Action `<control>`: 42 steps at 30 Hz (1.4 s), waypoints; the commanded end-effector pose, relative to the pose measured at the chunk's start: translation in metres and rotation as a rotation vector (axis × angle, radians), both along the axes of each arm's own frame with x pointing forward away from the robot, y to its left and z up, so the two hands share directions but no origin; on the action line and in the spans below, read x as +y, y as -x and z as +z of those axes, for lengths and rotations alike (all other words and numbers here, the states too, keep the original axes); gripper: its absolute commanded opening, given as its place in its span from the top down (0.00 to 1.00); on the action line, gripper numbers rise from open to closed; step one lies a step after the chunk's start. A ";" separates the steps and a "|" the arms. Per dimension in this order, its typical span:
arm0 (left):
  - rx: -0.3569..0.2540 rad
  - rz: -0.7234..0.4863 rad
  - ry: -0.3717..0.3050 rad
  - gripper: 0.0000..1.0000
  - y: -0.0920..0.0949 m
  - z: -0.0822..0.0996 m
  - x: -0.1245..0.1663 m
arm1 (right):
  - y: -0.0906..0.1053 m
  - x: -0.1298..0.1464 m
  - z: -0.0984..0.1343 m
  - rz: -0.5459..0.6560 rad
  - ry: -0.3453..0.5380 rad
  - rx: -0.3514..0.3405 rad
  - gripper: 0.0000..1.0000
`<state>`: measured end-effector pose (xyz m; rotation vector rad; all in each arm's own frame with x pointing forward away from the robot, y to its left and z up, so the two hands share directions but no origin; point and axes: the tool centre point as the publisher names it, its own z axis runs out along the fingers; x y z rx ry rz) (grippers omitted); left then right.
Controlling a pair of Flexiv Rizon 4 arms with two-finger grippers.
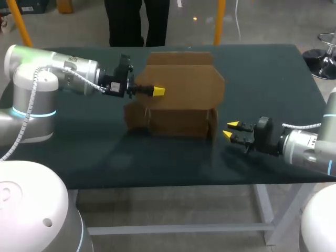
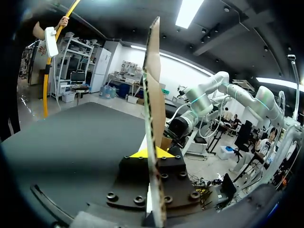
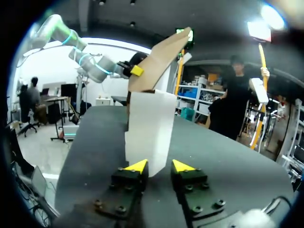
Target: Assemble the packaging by folding the flat box into shape, placing the metal phone stand inside, and closing the box properly
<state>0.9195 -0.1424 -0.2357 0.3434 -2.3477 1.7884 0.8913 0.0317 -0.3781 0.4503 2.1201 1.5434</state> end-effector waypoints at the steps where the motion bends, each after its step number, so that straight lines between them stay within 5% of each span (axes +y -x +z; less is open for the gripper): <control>1: -0.002 0.005 -0.011 1.00 0.002 -0.002 0.002 | -0.001 0.001 -0.001 0.000 0.000 -0.001 0.64; 20: 0.000 0.011 -0.025 1.00 0.002 -0.002 0.002 | -0.008 0.011 0.002 0.013 -0.025 -0.006 0.63; 42: 0.000 0.011 -0.025 1.00 0.002 -0.002 0.002 | -0.025 0.027 0.002 0.262 -0.040 0.066 0.62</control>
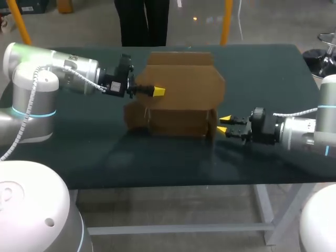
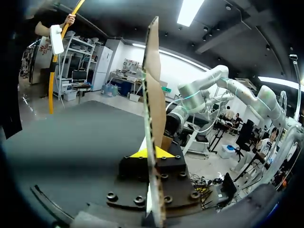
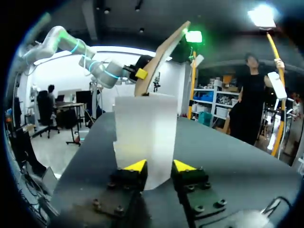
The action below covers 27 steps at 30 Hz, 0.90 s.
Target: Assemble the packaging by folding the flat box into shape, placing the metal phone stand inside, and closing the box properly
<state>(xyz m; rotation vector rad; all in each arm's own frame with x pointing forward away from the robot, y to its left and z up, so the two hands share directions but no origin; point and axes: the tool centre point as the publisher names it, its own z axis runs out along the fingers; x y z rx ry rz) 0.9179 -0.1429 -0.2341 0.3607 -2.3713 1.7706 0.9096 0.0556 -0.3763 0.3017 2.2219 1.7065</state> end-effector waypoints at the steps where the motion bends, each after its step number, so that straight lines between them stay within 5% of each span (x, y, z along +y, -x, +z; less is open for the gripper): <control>1: 0.001 -0.001 -0.004 1.00 0.000 -0.004 0.002 | -0.006 0.005 0.000 0.080 0.008 0.020 0.62; 13: 0.001 -0.001 -0.004 1.00 0.000 -0.004 0.002 | 0.003 0.015 -0.003 0.110 0.006 0.024 0.64; 27: 0.001 -0.001 -0.004 1.00 0.000 -0.004 0.002 | 0.011 0.033 -0.003 -0.008 -0.018 0.029 0.64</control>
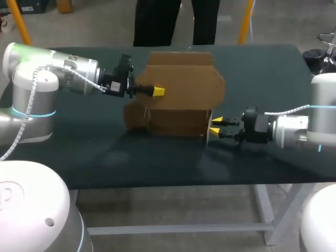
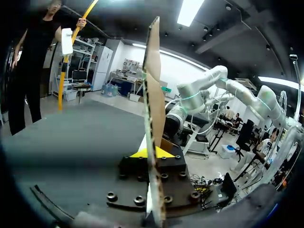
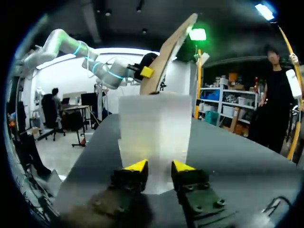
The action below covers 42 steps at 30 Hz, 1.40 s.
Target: Assemble the packaging by folding the flat box into shape, placing the metal phone stand inside, and closing the box properly
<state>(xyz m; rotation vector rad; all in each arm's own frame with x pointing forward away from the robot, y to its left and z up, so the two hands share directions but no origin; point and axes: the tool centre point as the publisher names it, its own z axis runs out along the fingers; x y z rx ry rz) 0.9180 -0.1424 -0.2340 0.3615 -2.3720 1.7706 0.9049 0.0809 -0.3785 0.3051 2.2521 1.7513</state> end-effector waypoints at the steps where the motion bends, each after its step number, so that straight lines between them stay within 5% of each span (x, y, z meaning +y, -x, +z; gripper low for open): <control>1: 0.001 -0.002 -0.003 1.00 0.000 -0.004 0.002 | 0.006 0.009 -0.001 -0.049 -0.005 -0.006 0.64; 42: 0.001 -0.002 -0.003 1.00 0.000 -0.004 0.002 | -0.012 0.030 0.007 -0.538 -0.001 0.017 0.65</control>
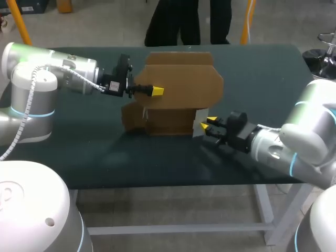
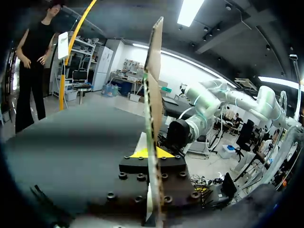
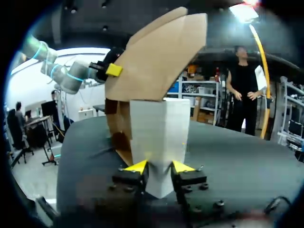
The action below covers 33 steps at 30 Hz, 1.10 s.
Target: Assemble the packaging by folding the flat box into shape, placing the metal phone stand inside, and closing the box properly
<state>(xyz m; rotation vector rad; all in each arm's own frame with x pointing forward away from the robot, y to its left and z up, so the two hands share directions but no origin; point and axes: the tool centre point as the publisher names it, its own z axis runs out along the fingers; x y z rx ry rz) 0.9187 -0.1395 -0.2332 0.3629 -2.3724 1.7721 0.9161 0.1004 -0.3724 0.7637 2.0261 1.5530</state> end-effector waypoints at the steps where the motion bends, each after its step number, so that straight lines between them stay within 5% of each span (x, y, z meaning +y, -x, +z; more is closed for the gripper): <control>1: 0.002 -0.003 -0.004 1.00 0.001 -0.005 -0.001 | -0.001 0.012 0.002 -0.164 0.038 -0.036 0.65; 33: 0.002 -0.003 -0.004 1.00 0.001 -0.005 -0.001 | -0.032 0.018 -0.003 -0.397 0.053 -0.010 0.68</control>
